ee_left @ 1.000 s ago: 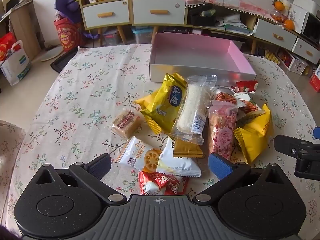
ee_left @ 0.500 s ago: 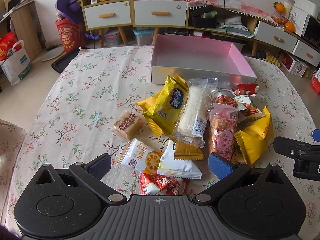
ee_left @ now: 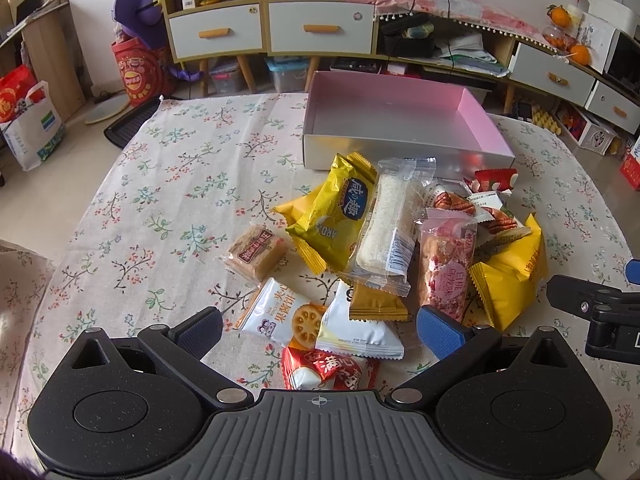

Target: Organize snacks

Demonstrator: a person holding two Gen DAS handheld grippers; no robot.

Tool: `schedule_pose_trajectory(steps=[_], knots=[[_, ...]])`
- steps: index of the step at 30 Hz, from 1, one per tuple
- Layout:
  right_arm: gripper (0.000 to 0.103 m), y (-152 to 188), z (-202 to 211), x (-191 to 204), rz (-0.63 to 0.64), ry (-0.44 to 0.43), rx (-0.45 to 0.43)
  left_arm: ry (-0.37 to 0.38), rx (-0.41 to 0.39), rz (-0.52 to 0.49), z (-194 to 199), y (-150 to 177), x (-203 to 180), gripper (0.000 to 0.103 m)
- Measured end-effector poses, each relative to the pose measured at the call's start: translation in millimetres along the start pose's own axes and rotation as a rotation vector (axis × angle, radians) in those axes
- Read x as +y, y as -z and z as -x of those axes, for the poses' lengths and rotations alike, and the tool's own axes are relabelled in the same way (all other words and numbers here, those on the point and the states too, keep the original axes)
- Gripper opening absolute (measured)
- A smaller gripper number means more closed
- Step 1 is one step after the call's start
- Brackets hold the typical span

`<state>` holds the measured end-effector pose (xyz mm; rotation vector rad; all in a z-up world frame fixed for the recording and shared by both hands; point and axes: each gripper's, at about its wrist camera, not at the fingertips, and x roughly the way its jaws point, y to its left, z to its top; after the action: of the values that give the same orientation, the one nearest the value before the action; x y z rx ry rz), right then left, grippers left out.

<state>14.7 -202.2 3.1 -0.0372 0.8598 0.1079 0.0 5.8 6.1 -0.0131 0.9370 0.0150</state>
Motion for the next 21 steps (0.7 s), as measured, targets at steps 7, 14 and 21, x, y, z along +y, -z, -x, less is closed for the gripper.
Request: schedule_pose_trajectory(steps=[7,14,21], knots=[[0.103,0.5,-0.1,0.3,0.002,-0.001,0.003,-0.003,-0.001,-0.001,-0.1,0.3,0.6,0.103],[0.103,0.3,-1.0,-0.5,-0.003,0.002,0.003,-0.004,-0.003,0.002,0.1,0.4,1.3,0.103],[0.103,0.3,-0.5,0.1,0.002,0.003,0.002,-0.006,-0.005,0.001,0.2,0.6,1.3,0.103]])
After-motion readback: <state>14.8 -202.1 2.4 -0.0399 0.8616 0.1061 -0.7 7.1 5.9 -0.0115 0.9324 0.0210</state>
